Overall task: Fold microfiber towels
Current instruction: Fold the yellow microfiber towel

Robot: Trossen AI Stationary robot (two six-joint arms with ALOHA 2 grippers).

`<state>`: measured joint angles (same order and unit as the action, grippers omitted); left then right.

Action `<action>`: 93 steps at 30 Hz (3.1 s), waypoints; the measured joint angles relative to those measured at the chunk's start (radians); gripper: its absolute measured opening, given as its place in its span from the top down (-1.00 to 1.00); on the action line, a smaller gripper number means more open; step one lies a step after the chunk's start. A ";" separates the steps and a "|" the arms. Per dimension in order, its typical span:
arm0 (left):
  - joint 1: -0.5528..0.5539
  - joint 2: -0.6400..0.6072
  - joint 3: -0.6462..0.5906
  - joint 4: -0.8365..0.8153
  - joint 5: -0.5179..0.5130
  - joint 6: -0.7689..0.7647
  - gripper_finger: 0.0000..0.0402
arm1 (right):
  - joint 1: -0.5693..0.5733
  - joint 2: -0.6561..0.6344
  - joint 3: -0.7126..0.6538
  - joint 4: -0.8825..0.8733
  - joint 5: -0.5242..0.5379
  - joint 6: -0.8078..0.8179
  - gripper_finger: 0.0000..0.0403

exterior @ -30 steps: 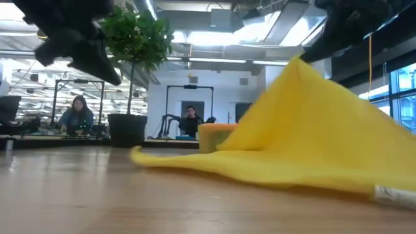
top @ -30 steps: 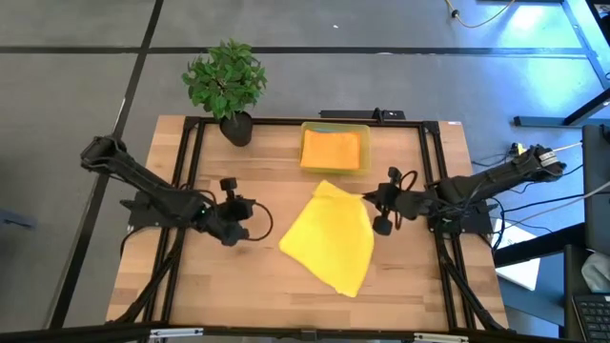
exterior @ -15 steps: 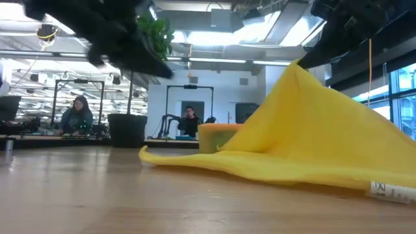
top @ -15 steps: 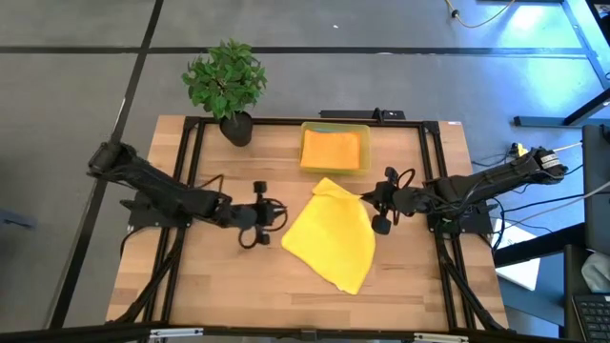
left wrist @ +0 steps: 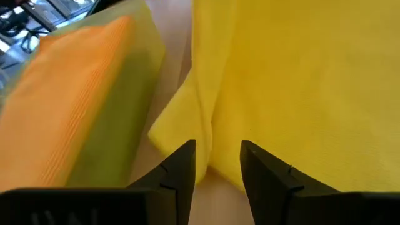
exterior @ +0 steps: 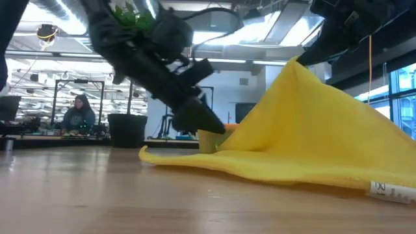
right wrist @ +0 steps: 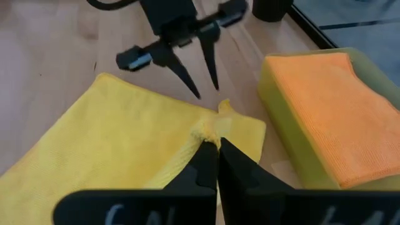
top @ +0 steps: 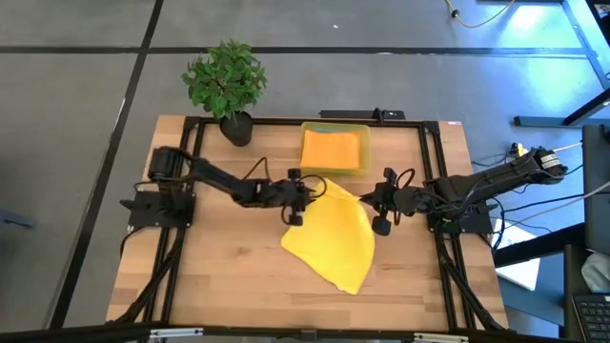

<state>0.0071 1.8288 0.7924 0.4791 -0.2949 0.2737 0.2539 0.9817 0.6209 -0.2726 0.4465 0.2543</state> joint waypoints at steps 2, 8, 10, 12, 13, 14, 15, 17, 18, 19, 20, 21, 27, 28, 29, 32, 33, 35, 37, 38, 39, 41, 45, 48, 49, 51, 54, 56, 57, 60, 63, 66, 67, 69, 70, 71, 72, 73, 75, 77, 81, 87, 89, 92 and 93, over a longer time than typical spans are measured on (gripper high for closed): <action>0.015 0.035 0.049 -0.014 0.025 0.006 0.42 | 0.000 0.000 0.000 0.000 -0.004 0.000 1.00; 0.036 0.068 0.146 -0.189 0.039 0.024 0.42 | 0.000 0.000 0.000 0.000 -0.007 0.001 1.00; 0.035 0.067 0.168 -0.228 0.050 0.022 0.42 | 0.000 0.000 0.001 0.000 -0.008 0.000 1.00; 0.031 0.067 0.178 -0.254 0.051 0.020 0.41 | 0.000 0.000 0.001 0.002 -0.014 0.000 1.00; 0.031 0.067 0.179 -0.259 0.051 0.020 0.40 | 0.000 0.000 0.001 0.002 -0.015 -0.001 1.00; 0.033 0.067 0.179 -0.259 0.051 0.020 0.38 | 0.000 0.000 0.001 0.005 -0.015 -0.001 1.00; 0.038 0.067 0.179 -0.260 0.049 0.019 0.36 | 0.000 0.000 0.001 0.007 -0.018 -0.001 1.00; 0.050 0.067 0.179 -0.269 0.033 0.008 0.28 | 0.000 0.000 0.001 0.009 -0.023 -0.001 1.00; 0.056 0.067 0.179 -0.272 0.023 -0.001 0.24 | 0.000 0.000 0.001 0.010 -0.025 -0.001 1.00; 0.061 0.067 0.179 -0.272 0.019 -0.006 0.19 | 0.000 0.000 0.001 0.012 -0.029 -0.001 1.00; 0.066 0.067 0.179 -0.269 0.020 -0.007 0.15 | 0.000 0.000 0.001 0.013 -0.030 -0.001 1.00; 0.070 0.067 0.179 -0.267 0.020 -0.007 0.11 | 0.000 0.000 0.001 0.015 -0.030 -0.002 1.00; 0.081 0.088 0.180 -0.268 0.063 -0.008 0.02 | 0.000 0.000 0.001 0.016 -0.032 -0.005 1.00; 0.081 0.099 0.180 -0.258 0.066 -0.008 0.02 | 0.000 0.000 0.001 0.017 -0.032 -0.005 1.00; 0.081 0.110 0.181 -0.252 0.070 -0.005 0.03 | 0.000 0.000 0.001 0.020 -0.032 -0.005 1.00; 0.080 0.135 0.181 -0.242 0.048 0.006 0.03 | 0.000 0.000 0.001 0.022 -0.034 -0.005 1.00; 0.080 0.139 0.181 -0.235 0.038 0.014 0.03 | 0.000 0.000 0.001 0.022 -0.038 -0.005 1.00; 0.080 0.139 0.181 -0.232 0.026 0.022 0.04 | 0.000 0.000 0.001 0.022 -0.041 -0.005 1.00; 0.080 0.140 0.181 -0.220 0.024 0.024 0.07 | 0.000 0.000 0.001 0.019 -0.041 -0.005 1.00; 0.080 0.141 0.181 -0.209 0.024 0.024 0.08 | 0.000 0.000 0.001 0.019 -0.041 -0.005 1.00; 0.080 0.141 0.181 -0.197 0.024 0.024 0.11 | 0.000 0.000 0.001 0.019 -0.041 -0.005 1.00; 0.080 0.141 0.181 -0.179 0.024 0.025 0.14 | 0.000 0.000 0.001 0.018 -0.041 -0.005 1.00; 0.080 0.141 0.181 -0.176 0.024 0.025 0.21 | 0.000 0.000 0.001 0.018 -0.052 -0.004 1.00; 0.080 0.141 0.181 -0.176 0.024 0.026 0.28 | 0.000 0.000 0.001 0.016 -0.052 -0.004 1.00; 0.080 0.141 0.181 -0.176 0.023 0.032 0.31 | 0.000 0.000 0.001 0.016 -0.052 -0.005 1.00; 0.080 0.141 0.181 -0.182 -0.003 0.052 0.42 | 0.000 0.000 0.001 0.015 -0.052 -0.005 1.00; 0.069 0.140 0.181 -0.212 -0.092 0.059 0.68 | 0.000 0.000 0.001 0.010 -0.051 -0.007 1.00; 0.060 0.123 0.181 -0.269 -0.134 0.032 0.89 | 0.000 0.000 0.001 0.005 -0.051 -0.007 1.00; 0.053 0.113 0.187 -0.305 -0.147 0.009 0.94 | 0.000 0.000 0.001 0.002 -0.051 -0.008 1.00; 0.025 0.063 0.207 -0.458 -0.178 -0.032 0.98 | 0.000 0.000 0.001 -0.016 -0.049 -0.003 1.00; -0.028 0.001 0.229 -0.611 -0.250 -0.062 0.99 | 0.000 0.000 0.001 -0.029 -0.048 -0.002 1.00; -0.089 -0.073 0.262 -0.744 -0.311 -0.114 1.00 | 0.000 0.000 0.001 -0.021 -0.033 -0.002 1.00; -0.113 -0.102 0.273 -0.805 -0.329 -0.143 1.00 | 0.000 0.000 0.001 -0.014 -0.029 -0.002 1.00; -0.160 -0.148 0.308 -0.900 -0.358 -0.211 1.00 | 0.000 0.000 0.001 -0.002 -0.029 -0.002 1.00; -0.189 -0.172 0.322 -0.942 -0.372 -0.246 1.00 | 0.000 0.000 0.001 0.005 -0.030 -0.004 1.00; -0.219 -0.195 0.336 -0.982 -0.386 -0.277 1.00 | 0.004 0.002 0.001 0.024 -0.033 -0.006 1.00; -0.250 -0.214 0.351 -1.005 -0.397 -0.303 1.00 | 0.009 0.005 0.002 0.048 -0.043 -0.010 1.00; -0.280 -0.230 0.365 -1.027 -0.404 -0.328 1.00 | 0.020 0.006 0.002 0.066 -0.056 -0.023 1.00; -0.343 -0.248 0.399 -1.074 -0.416 -0.364 1.00 | 0.047 0.011 0.002 0.125 -0.086 -0.029 1.00; -0.400 -0.257 0.439 -1.146 -0.423 -0.396 1.00 | 0.076 0.012 0.004 0.167 -0.116 -0.044 1.00; -0.508 -0.257 0.542 -1.289 -0.426 -0.482 1.00 | 0.154 0.012 0.044 0.215 -0.141 -0.050 1.00; -0.659 -0.257 0.686 -1.380 -0.426 -0.527 1.00 | 0.288 0.012 0.131 0.226 -0.129 -0.061 1.00; -0.702 -0.257 0.737 -1.382 -0.426 -0.527 1.00 | 0.330 0.012 0.158 0.243 -0.128 -0.076 1.00; -0.755 -0.257 0.804 -1.384 -0.434 -0.527 1.00 | 0.381 0.024 0.198 0.271 -0.127 -0.092 1.00; -0.771 -0.257 0.827 -1.383 -0.443 -0.526 1.00 | 0.396 0.033 0.215 0.270 -0.126 -0.097 1.00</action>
<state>-0.7640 1.5715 1.6190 -0.9042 -0.7383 -0.2527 0.6501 1.0147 0.8360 -0.0022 0.3200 0.1571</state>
